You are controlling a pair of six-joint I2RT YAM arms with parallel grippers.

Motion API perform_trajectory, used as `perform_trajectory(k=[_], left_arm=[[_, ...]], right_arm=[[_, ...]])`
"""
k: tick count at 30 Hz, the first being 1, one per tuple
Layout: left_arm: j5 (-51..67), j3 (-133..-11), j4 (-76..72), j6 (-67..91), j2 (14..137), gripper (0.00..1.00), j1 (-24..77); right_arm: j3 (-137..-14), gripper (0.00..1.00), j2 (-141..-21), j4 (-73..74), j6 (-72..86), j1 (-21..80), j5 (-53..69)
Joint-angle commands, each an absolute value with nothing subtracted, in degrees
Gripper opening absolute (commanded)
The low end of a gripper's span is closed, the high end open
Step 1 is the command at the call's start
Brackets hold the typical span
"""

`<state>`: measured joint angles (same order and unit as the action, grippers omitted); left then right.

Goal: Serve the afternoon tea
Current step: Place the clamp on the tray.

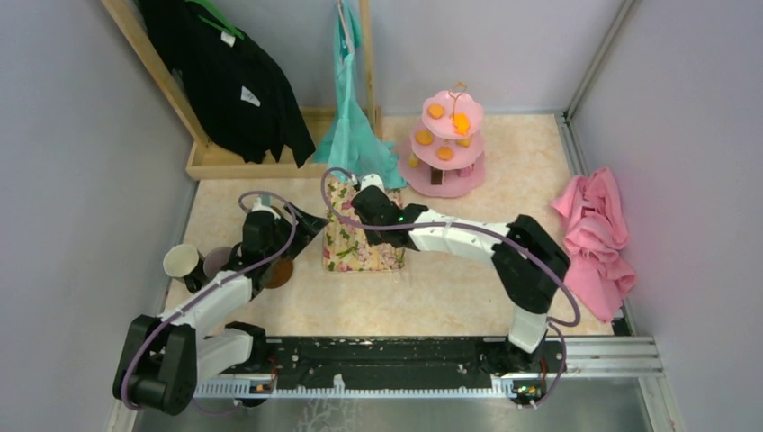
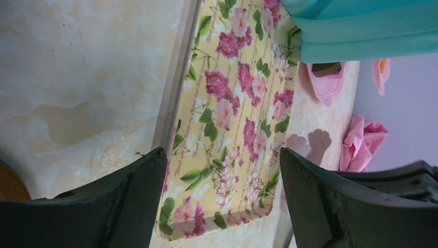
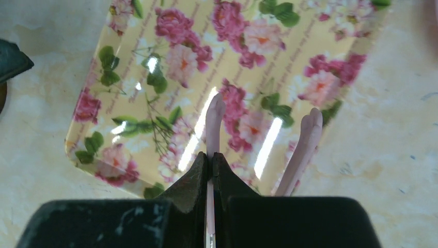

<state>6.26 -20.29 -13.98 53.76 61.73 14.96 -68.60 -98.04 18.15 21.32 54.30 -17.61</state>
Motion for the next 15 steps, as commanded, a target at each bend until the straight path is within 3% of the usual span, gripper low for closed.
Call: perform_trajectory(k=[1, 12, 15], left_arm=[[4.89, -19.71, -13.37, 51.91, 60.49, 0.86, 14.68], [3.98, -18.56, -15.87, 50.73, 63.81, 0.86, 14.68], [4.21, -18.54, -17.01, 50.79, 65.42, 0.86, 14.68]], right_arm=[[-76.27, 0.0, -105.09, 17.27, 26.05, 55.1, -14.66], [-86.94, 0.0, -116.66, 18.11, 26.09, 55.06, -14.32], [-87.58, 0.12, -117.73, 17.9, 25.86, 54.79, -14.08]])
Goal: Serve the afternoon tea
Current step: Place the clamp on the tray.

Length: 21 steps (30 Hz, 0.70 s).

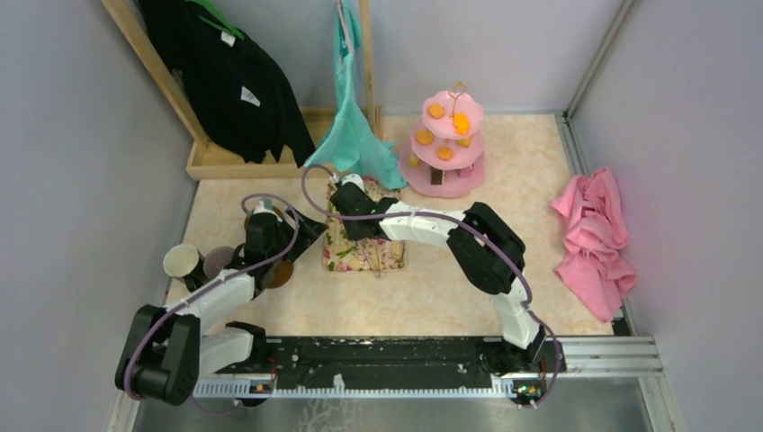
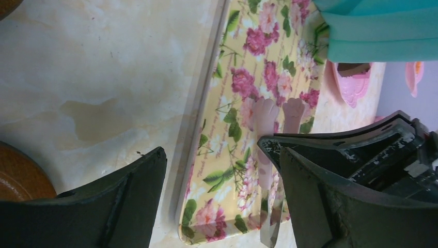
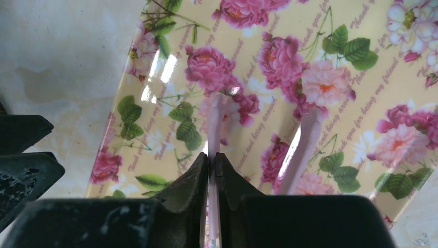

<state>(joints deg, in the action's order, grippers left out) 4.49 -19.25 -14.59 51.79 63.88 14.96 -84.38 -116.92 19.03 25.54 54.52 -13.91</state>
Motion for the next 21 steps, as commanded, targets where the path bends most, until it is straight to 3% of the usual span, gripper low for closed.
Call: perform_trajectory(k=[1, 4, 8, 13, 21], left_arm=[[4.31, -18.54, -17.19, 50.78, 65.71, 0.86, 14.68], [4.31, -18.54, -17.64, 50.95, 66.32, 0.86, 14.68], [4.86, -18.69, -17.8, 51.51, 66.71, 0.85, 14.68], [4.42, -19.21, -16.7, 51.54, 66.19, 0.85, 14.76], [2.91, -20.35, -14.79, 51.26, 65.61, 0.85, 14.99]], right_arm=[[-87.45, 0.16, -117.86, 17.72, 25.69, 54.76, -14.1], [-86.75, 0.28, -117.55, 17.27, 25.14, 54.76, -14.38], [-84.86, 0.36, -115.99, 16.4, 24.75, 54.77, -14.73], [-80.94, 0.42, -111.49, 14.71, 24.46, 55.21, -15.95], [-74.24, 0.43, -104.86, 13.12, 24.9, 57.07, -18.62]])
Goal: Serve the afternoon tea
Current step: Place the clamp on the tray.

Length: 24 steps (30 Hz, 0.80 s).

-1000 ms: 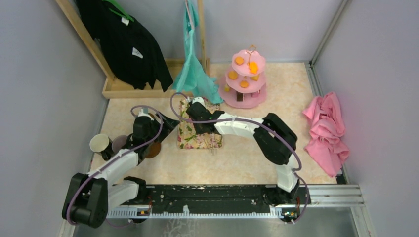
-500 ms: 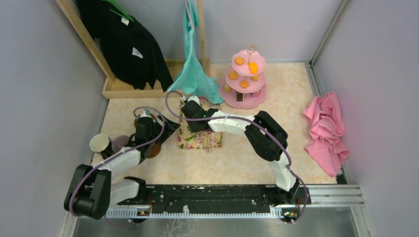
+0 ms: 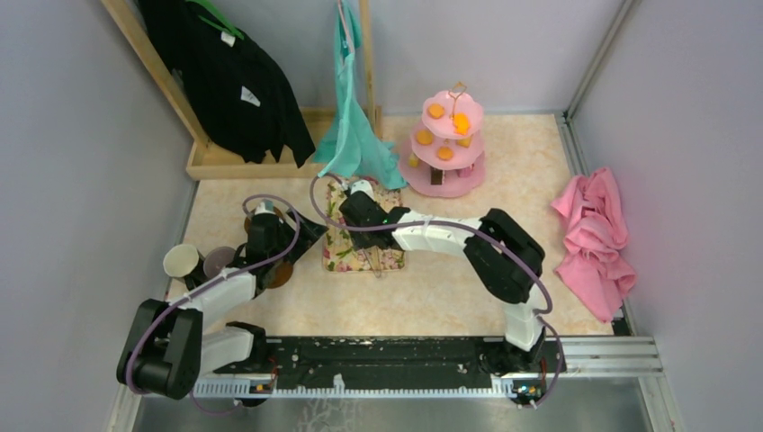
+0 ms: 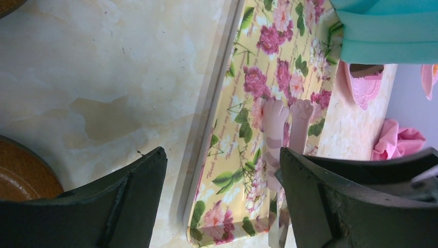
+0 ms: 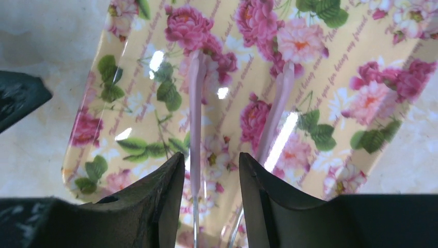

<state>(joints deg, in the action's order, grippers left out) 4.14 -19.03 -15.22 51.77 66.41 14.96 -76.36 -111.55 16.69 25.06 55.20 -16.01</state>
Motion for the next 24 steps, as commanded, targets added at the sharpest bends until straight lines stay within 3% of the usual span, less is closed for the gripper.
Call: perform_trajectory(k=[1, 16, 24], left_arm=[[2.79, -20.51, -14.72, 51.23, 65.76, 0.85, 15.09], [1.45, -21.76, -14.77, 50.86, 68.19, 0.84, 17.4], [2.45, -21.13, -16.92, 51.24, 69.79, 0.84, 17.58]], right_arm=[[-73.4, 0.43, -103.94, 12.84, 25.14, 57.39, -18.78], [-53.83, 0.43, -85.09, 12.72, 33.85, 59.57, -32.17], [-50.66, 0.42, -86.87, 12.46, 35.73, 56.01, -30.39]])
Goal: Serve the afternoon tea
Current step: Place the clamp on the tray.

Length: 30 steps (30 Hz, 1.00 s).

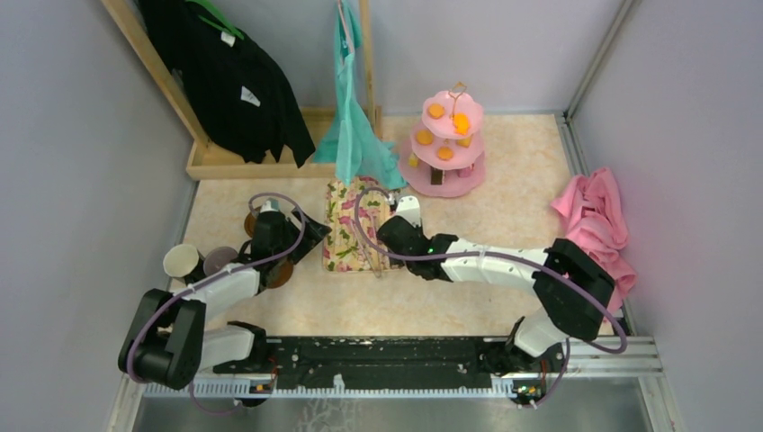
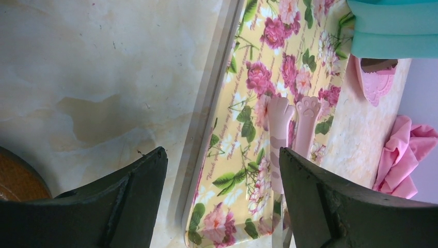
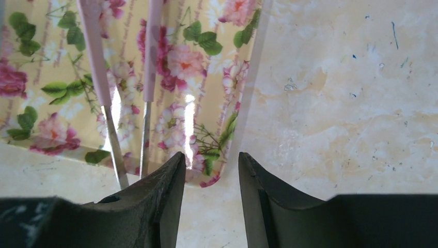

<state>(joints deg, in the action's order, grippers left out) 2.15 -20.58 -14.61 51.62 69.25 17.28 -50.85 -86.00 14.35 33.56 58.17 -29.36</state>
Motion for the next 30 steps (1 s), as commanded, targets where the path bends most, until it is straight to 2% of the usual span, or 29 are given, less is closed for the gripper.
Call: perform_trajectory(k=[1, 13, 24, 30], left_arm=[[2.51, -21.18, -17.02, 51.14, 69.83, 0.84, 17.63], [2.99, -20.94, -18.31, 51.3, 69.69, 0.84, 17.62], [2.52, -20.92, -17.77, 51.61, 68.06, 0.84, 17.75], [1.22, -22.04, -15.43, 51.53, 64.29, 0.84, 17.84]], right_arm=[[-50.63, 0.42, -87.61, 12.29, 35.84, 55.51, -30.1], [-50.64, 0.37, -92.97, 8.3, 35.35, 51.1, -25.09], [-51.56, 0.23, -97.11, 6.87, 34.29, 50.27, -22.34], [-51.98, 0.19, -98.8, 5.89, 33.53, 49.29, -20.86]])
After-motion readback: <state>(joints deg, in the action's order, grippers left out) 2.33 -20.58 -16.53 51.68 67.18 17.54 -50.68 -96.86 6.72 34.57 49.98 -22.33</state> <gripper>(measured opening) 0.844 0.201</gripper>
